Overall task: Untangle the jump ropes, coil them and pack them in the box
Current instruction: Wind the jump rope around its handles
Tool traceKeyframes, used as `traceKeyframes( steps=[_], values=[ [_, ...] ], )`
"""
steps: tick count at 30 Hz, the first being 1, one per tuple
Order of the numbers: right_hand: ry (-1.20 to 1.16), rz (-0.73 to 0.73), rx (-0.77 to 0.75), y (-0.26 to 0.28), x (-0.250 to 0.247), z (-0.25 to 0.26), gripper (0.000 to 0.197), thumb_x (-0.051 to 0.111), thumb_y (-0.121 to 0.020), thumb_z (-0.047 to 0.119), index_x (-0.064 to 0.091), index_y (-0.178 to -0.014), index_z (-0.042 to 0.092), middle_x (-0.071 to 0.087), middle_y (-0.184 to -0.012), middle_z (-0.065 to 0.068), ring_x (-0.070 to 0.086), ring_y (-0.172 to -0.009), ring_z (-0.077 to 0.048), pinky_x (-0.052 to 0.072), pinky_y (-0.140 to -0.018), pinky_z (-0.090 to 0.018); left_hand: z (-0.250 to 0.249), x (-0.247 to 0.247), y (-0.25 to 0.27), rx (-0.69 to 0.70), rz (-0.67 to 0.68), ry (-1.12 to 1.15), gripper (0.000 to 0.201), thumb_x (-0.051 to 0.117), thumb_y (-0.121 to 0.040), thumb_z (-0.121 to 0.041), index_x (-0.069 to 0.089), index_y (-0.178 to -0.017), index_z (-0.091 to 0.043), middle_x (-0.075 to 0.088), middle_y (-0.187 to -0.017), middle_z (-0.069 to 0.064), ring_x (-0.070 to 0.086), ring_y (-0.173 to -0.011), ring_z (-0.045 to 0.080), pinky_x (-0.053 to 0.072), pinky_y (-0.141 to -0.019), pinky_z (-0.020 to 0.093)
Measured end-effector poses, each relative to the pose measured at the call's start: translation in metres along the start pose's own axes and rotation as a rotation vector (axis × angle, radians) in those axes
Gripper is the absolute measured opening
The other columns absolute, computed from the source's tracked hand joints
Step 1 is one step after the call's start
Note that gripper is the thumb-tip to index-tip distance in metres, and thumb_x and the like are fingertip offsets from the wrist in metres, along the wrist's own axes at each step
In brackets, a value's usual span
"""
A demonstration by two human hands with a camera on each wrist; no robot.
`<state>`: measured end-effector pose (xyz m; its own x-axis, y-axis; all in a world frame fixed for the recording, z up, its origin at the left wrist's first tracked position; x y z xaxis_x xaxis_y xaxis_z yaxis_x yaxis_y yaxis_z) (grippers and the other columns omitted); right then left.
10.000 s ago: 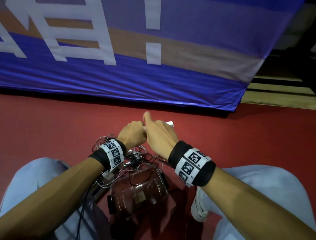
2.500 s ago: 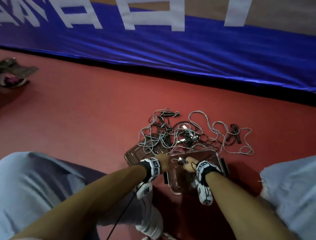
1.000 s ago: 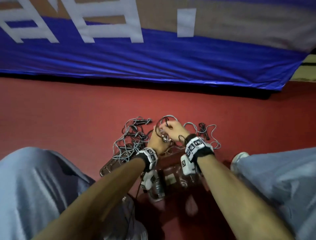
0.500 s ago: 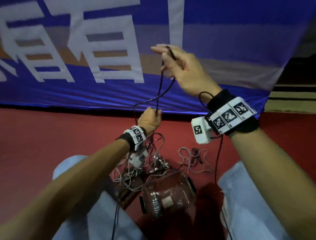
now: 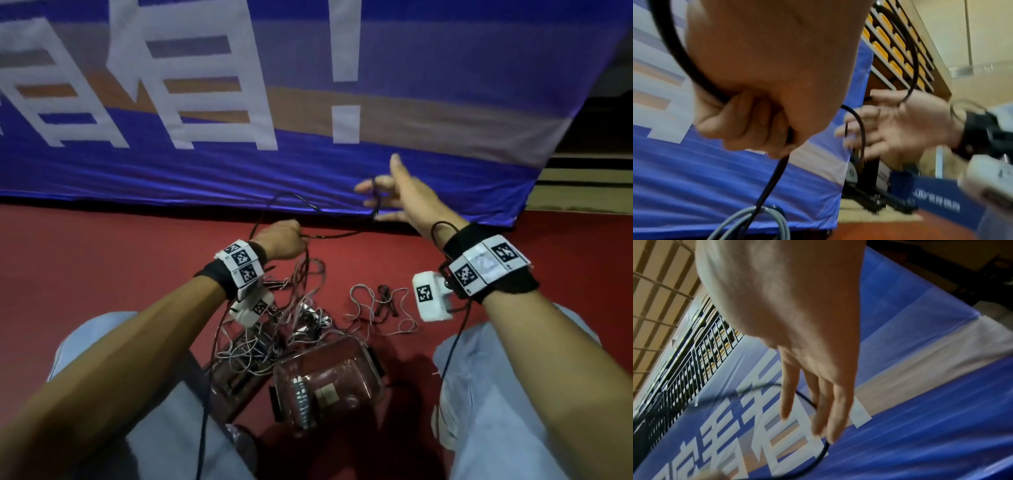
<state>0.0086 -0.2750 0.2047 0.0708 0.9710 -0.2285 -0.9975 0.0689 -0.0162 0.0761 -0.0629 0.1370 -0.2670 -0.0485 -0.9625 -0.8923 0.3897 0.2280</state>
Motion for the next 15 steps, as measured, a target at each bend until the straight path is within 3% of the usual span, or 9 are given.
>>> traceKeyframes(
  steps=[2, 5, 8, 10, 11, 13, 15],
  values=[
    [0.305, 0.112, 0.133, 0.001, 0.011, -0.019, 0.062, 0.021, -0.111, 0.047, 0.076, -0.103, 0.018, 0.071, -0.123, -0.003, 0.069, -0.108, -0.025, 0.054, -0.096, -0.042, -0.006, -0.027, -0.003, 0.090, -0.148, 0.211, 0.039, 0.050, -0.103, -0.038, 0.064, -0.079, -0.009, 0.050, -0.071, 0.006, 0.051, -0.068, 0.024, 0.036, -0.062, 0.029],
    [0.923, 0.299, 0.142, 0.001, 0.032, -0.051, 0.028, 0.047, -0.100, 0.016, 0.074, -0.103, 0.009, 0.074, -0.111, -0.012, 0.068, -0.100, -0.029, 0.054, -0.093, -0.038, -0.018, -0.063, 0.007, 0.244, -0.368, 0.570, 0.050, 0.053, -0.103, -0.037, 0.049, -0.059, -0.015, 0.037, -0.057, 0.000, 0.031, -0.052, 0.012, 0.028, -0.054, 0.032],
    [0.852, 0.164, 0.084, -0.001, 0.037, -0.045, 0.025, 0.054, -0.082, -0.001, 0.073, -0.086, 0.016, 0.075, -0.100, -0.004, 0.068, -0.097, -0.024, 0.053, -0.083, -0.029, -0.024, -0.093, 0.023, 0.339, -0.565, 0.818, 0.047, 0.053, -0.102, -0.037, 0.052, -0.062, -0.013, 0.042, -0.058, 0.002, 0.036, -0.054, 0.011, 0.032, -0.056, 0.035],
    [0.767, -0.021, 0.005, -0.003, 0.033, -0.031, 0.022, 0.066, -0.078, 0.001, 0.066, -0.094, 0.016, 0.070, -0.104, -0.006, 0.065, -0.100, -0.028, 0.047, -0.079, -0.031, -0.027, -0.108, 0.033, 0.379, -0.662, 0.778, 0.048, 0.051, -0.101, -0.039, 0.053, -0.065, -0.007, 0.049, -0.058, 0.008, 0.044, -0.054, 0.018, 0.039, -0.057, 0.040],
    [0.784, -0.075, -0.024, -0.001, 0.034, -0.026, 0.036, 0.077, -0.076, 0.009, 0.060, -0.107, 0.016, 0.066, -0.112, -0.008, 0.061, -0.105, -0.030, 0.045, -0.080, -0.033, -0.030, -0.113, 0.039, 0.401, -0.714, 0.674, 0.048, 0.051, -0.101, -0.041, 0.054, -0.067, -0.007, 0.052, -0.058, 0.009, 0.049, -0.055, 0.025, 0.042, -0.057, 0.043],
    [0.830, -0.081, -0.018, 0.000, 0.041, -0.029, 0.085, 0.093, -0.068, 0.027, 0.042, -0.136, 0.017, 0.053, -0.136, -0.012, 0.051, -0.123, -0.034, 0.046, -0.093, -0.043, -0.042, -0.120, 0.056, 0.473, -0.815, 0.353, 0.042, 0.050, -0.102, -0.040, 0.054, -0.073, -0.010, 0.054, -0.060, 0.007, 0.053, -0.060, 0.033, 0.040, -0.055, 0.043],
    [0.773, -0.050, -0.051, 0.002, 0.052, -0.028, 0.114, 0.095, -0.061, 0.044, 0.028, -0.152, 0.028, 0.038, -0.155, -0.005, 0.037, -0.139, -0.031, 0.040, -0.109, -0.053, -0.062, -0.120, 0.072, 0.598, -0.877, 0.060, 0.037, 0.048, -0.104, -0.038, 0.055, -0.079, -0.012, 0.057, -0.066, 0.005, 0.053, -0.064, 0.032, 0.033, -0.057, 0.040]
  ],
)
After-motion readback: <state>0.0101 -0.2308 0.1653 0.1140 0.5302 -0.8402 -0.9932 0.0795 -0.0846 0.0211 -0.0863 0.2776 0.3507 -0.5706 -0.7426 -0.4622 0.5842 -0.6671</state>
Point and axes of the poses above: each hand's wrist, its own y-axis away from the middle knuckle, its own x-axis out of the palm, z = x × y, the point moved 8 cm from there along -y, towards the middle knuckle
